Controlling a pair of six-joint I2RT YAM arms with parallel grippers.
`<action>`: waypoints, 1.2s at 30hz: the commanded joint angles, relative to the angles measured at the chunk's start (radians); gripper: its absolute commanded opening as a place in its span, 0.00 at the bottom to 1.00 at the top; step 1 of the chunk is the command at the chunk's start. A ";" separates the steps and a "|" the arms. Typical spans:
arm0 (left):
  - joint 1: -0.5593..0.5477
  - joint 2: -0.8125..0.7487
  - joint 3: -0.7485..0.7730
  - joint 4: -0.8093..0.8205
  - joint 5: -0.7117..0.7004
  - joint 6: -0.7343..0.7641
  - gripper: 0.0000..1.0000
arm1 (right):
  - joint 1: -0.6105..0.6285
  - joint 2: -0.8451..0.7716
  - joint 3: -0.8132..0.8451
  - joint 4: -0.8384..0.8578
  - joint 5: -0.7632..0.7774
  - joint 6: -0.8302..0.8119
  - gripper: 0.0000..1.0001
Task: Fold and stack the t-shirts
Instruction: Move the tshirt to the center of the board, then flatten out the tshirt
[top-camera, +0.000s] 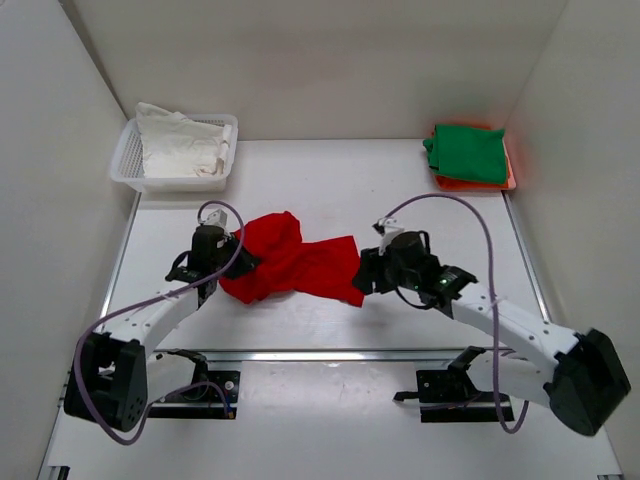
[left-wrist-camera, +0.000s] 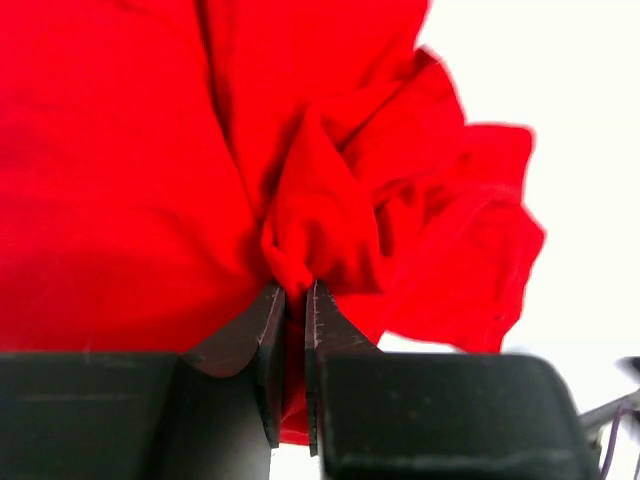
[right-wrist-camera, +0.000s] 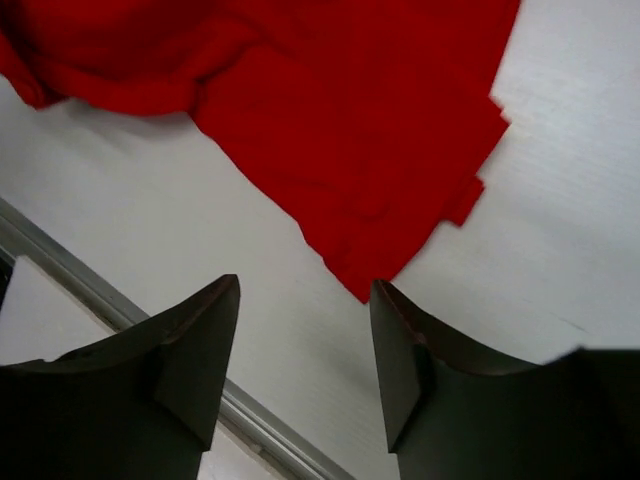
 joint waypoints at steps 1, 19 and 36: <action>0.014 -0.081 -0.037 0.095 -0.032 -0.005 0.09 | 0.051 0.118 -0.015 0.095 0.069 0.064 0.53; 0.012 -0.164 -0.077 0.077 -0.037 0.010 0.52 | 0.085 0.390 -0.096 0.302 -0.003 0.235 0.00; -0.050 -0.242 0.069 -0.489 -0.100 0.150 0.83 | -0.307 -0.034 -0.150 0.007 -0.015 0.130 0.00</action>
